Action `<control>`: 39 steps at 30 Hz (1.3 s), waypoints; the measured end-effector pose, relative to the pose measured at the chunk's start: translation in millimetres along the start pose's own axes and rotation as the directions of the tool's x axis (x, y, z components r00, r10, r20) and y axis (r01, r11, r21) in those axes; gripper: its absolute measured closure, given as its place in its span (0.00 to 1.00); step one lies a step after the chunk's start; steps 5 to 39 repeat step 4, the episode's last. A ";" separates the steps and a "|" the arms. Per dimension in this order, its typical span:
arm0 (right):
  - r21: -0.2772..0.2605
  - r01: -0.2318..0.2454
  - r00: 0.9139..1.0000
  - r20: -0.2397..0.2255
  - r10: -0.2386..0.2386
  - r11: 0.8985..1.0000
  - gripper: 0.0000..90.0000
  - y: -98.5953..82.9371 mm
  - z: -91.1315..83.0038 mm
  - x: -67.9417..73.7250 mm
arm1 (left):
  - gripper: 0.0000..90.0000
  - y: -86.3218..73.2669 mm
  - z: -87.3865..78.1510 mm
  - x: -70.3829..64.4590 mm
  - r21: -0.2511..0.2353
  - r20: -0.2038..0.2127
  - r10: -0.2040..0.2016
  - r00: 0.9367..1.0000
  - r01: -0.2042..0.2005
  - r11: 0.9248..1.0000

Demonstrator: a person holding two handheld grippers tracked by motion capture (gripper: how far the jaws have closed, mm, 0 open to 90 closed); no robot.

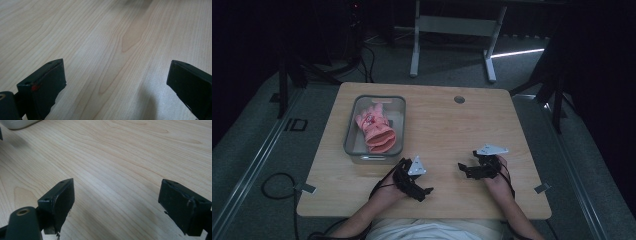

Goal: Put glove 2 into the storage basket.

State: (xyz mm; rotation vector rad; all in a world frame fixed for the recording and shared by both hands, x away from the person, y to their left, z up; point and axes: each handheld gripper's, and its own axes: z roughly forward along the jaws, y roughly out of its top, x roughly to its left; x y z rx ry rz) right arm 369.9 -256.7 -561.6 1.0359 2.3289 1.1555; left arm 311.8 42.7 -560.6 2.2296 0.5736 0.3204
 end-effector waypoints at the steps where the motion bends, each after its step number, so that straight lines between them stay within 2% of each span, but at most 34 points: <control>1: 0.001 -0.001 1.000 0.000 0.001 1.000 0.15 -0.3 0.0 -0.8 | 0.02 0.2 -0.4 0.2 -0.002 0.002 0.001 1.000 -0.001 1.000; 4: 0.000 -0.006 1.000 0.002 0.006 1.000 0.15 -0.7 0.1 -1.2 | 0.02 1.0 -1.3 0.9 -0.014 0.005 -0.009 1.000 0.009 1.000; 39: 0.000 -0.006 1.000 0.002 0.006 1.000 0.15 -0.7 0.1 -1.2 | 0.02 1.0 -1.3 0.9 -0.014 0.005 -0.009 1.000 0.009 1.000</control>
